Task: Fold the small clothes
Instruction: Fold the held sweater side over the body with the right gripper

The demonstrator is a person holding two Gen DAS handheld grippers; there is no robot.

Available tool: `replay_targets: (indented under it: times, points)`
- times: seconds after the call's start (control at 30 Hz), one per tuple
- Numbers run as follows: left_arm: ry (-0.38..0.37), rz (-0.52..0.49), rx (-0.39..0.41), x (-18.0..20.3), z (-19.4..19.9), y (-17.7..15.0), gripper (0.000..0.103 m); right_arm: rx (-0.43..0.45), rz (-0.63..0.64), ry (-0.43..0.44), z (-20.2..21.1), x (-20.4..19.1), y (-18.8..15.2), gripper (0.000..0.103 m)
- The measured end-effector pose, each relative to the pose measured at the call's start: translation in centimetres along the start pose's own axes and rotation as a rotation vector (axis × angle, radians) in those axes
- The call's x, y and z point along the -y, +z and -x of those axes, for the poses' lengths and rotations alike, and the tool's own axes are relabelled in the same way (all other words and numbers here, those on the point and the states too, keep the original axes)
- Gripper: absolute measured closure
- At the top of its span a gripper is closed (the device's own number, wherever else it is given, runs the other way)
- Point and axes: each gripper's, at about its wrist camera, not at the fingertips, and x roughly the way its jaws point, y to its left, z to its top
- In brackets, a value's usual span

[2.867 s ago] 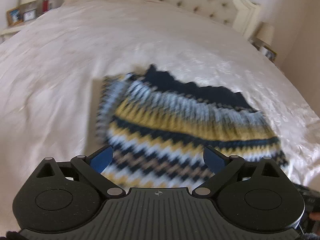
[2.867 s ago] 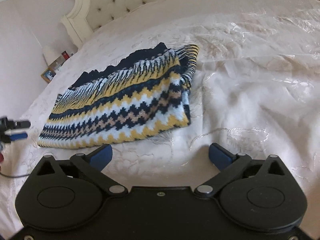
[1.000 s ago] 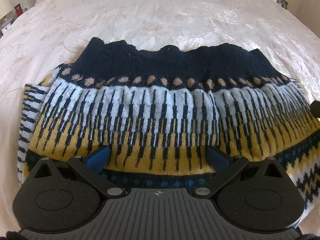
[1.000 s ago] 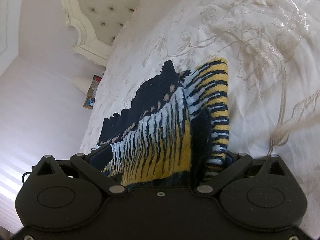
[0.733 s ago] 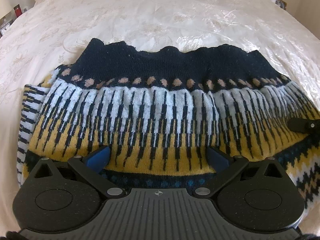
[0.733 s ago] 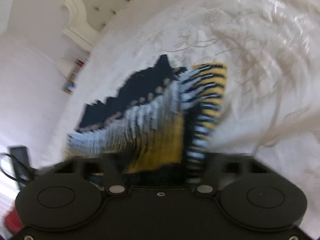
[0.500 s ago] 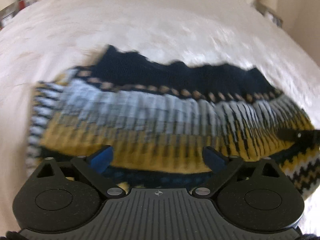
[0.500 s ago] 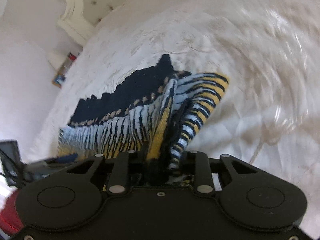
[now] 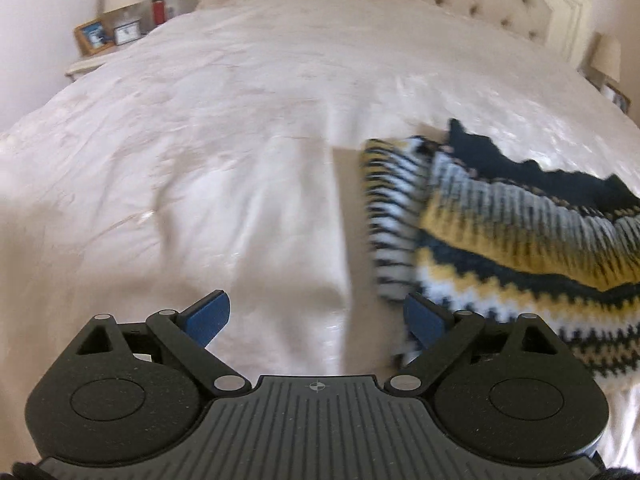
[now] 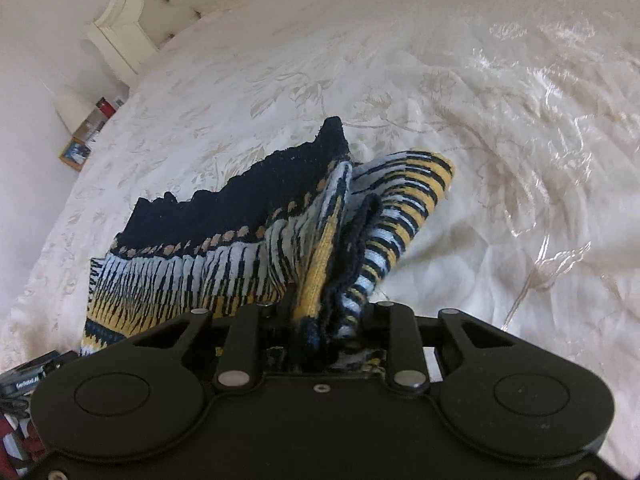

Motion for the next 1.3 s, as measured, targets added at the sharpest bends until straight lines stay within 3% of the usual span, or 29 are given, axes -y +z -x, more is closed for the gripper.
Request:
replay_targets:
  times: [0.17,0.43,0.67,0.9,1.1,1.17,1.2,1.3]
  points:
    - [-0.069,0.054,-0.037,-1.1,-0.2,0.3,0.008,-0.018,0.016,-0.029,0.9,-2.8,1.1,0.067]
    - [-0.103,0.119,-0.004,-2.8,1.2,-0.2,0.008,-0.027,0.102,0.035,1.0,-11.2,3.0,0.068]
    - [-0.099,0.153,0.002,-4.0,1.4,-0.4,0.008,-0.088,0.17,0.114,-3.7,-19.2,2.3,0.069]
    - [-0.111,0.207,-0.006,-5.3,1.3,-0.5,0.008,-0.153,0.234,0.076,-9.3,-24.0,0.1,0.069]
    - [-0.12,0.21,-0.01,-5.5,1.2,-0.7,0.008,-0.151,0.279,0.025,-10.5,-25.9,-0.9,0.065]
    - [-0.121,0.208,-0.008,-5.5,1.2,-0.7,0.008,-0.159,0.289,0.054,-10.2,-26.2,-1.0,0.059]
    - [-0.121,0.209,-0.007,-5.6,1.2,-0.7,0.008,-0.165,0.29,0.092,-10.2,-26.5,-1.0,0.055]
    - [-0.121,0.213,-0.004,-5.6,1.1,-0.9,0.008,-0.156,0.281,0.24,-9.3,-27.3,-0.7,0.054]
